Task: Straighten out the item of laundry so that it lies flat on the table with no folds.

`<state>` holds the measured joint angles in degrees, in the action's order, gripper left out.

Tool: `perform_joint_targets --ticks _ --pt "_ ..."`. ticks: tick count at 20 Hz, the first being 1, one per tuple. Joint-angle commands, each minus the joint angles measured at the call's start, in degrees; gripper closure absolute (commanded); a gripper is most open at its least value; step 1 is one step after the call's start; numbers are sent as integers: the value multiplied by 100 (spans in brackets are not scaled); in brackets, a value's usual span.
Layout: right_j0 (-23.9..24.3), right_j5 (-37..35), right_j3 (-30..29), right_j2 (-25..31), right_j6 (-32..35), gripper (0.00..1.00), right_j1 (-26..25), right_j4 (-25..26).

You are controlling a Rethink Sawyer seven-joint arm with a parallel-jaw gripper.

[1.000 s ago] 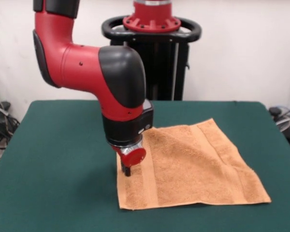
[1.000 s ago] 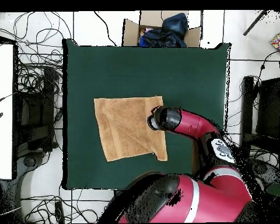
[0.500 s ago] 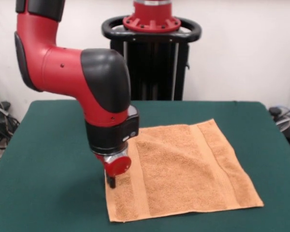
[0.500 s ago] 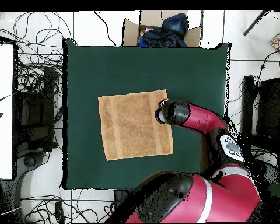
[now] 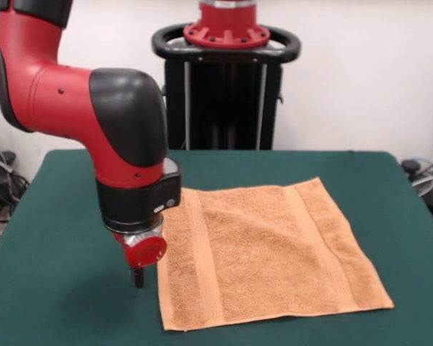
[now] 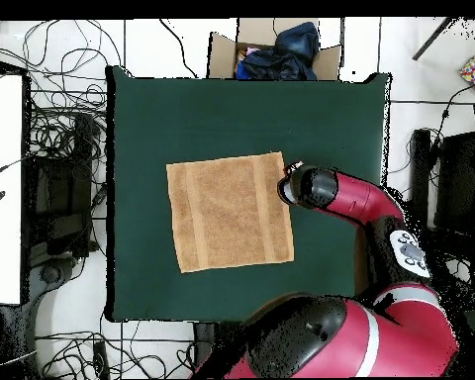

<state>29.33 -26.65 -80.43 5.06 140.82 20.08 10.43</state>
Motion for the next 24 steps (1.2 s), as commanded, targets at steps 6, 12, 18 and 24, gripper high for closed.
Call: perform_joint_targets --ticks 6,12,18,24 --pt "-74 -471 14 301 -591 100 40 347" --pt "-212 -845 -303 281 -413 100 461 164" --pt "-353 -1226 -500 232 -275 100 870 53" --pt "-434 -1257 -719 239 -16 100 1057 -42"
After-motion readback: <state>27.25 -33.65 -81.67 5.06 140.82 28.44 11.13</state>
